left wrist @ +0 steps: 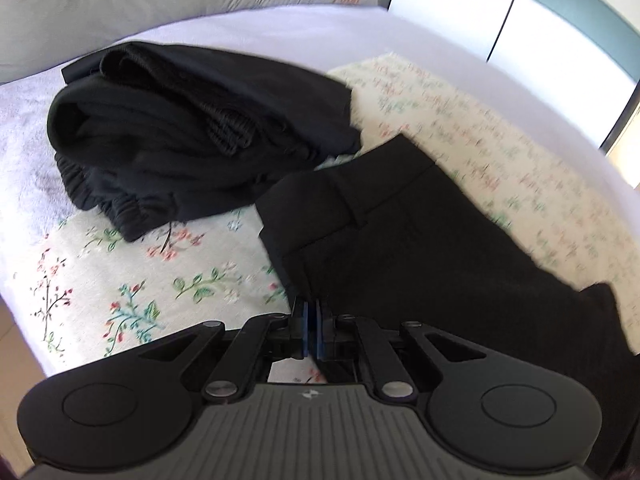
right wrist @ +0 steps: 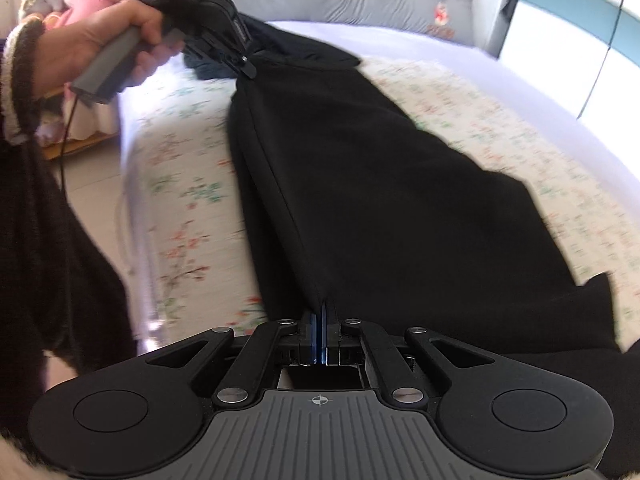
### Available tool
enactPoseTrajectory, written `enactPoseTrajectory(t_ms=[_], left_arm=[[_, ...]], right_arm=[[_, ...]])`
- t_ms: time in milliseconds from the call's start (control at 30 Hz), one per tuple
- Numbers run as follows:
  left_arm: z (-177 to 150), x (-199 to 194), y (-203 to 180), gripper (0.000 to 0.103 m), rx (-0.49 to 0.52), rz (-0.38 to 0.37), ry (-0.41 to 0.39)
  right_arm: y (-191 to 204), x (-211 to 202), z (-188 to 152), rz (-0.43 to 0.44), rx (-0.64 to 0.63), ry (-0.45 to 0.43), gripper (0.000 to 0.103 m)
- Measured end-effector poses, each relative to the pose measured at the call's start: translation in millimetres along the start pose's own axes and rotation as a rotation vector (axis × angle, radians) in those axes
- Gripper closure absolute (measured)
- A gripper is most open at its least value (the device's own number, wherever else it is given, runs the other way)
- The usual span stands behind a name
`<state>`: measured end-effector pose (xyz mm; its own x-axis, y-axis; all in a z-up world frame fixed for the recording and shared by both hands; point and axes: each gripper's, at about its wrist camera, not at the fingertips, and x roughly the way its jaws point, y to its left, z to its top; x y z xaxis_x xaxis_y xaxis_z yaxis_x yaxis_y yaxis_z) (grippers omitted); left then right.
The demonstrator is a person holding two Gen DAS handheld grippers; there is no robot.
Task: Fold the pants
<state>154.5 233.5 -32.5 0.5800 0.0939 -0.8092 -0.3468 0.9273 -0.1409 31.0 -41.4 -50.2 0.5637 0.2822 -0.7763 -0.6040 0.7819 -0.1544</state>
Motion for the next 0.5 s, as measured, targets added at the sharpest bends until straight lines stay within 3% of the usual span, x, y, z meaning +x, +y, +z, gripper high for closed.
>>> enactPoseTrajectory(t_ms=[133,233,333,400,500], left_arm=[[-3,6,-5,0.051,0.044,0.034,0.033],[-4,-2,-12,0.035,0.083,0.082,0.011],[-7,-16,-15,0.018,0.097,0.048,0.01],[-8,-27,-18,0.006,0.092,0.01,0.007],[-8,-40,-29,0.0,0.138,-0.036,0.016]], right_arm=[[3,5,0,0.034,0.02,0.039,0.101],[1,13,-1,0.055,0.055,0.065,0.096],[-8,10,-1,0.086,0.112,0.062,0.093],[-18,2,1,0.102,0.164,0.036,0.077],[-38,-15,4,0.082,0.251,-0.017,0.057]])
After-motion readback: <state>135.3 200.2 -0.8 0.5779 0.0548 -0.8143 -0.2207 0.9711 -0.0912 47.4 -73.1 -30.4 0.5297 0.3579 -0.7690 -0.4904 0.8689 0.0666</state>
